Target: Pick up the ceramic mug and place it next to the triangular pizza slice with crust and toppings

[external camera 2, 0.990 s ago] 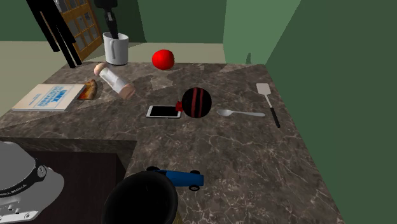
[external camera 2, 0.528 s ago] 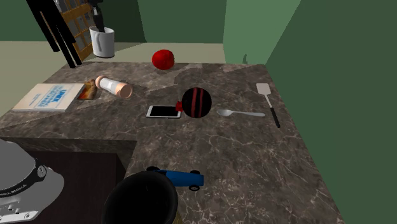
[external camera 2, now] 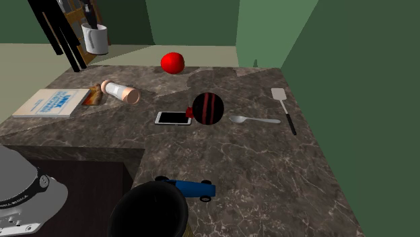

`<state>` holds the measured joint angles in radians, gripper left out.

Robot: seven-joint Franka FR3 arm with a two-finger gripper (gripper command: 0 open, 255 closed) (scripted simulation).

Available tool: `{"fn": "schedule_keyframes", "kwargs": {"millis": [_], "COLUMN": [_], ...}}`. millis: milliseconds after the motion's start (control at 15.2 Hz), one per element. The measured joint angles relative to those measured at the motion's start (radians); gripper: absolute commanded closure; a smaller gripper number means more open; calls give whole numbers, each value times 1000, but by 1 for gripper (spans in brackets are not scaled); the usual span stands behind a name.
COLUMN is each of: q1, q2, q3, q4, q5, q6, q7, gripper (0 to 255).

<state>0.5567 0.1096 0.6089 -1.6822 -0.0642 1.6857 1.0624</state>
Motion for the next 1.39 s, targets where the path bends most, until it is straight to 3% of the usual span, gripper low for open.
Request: {"fn": "schedule_keyframes", "kwargs": {"millis": [528, 858, 1122, 1386], "q1": [194, 367, 397, 375], "q2": [258, 446, 489, 472], "q3": [51, 42, 34, 37], "q4": [299, 566, 593, 510], "q5": [-140, -233, -252, -245], "q6": [-94, -191, -179, -116], "q7": [226, 325, 341, 348], "gripper": [255, 255, 255, 255]}}
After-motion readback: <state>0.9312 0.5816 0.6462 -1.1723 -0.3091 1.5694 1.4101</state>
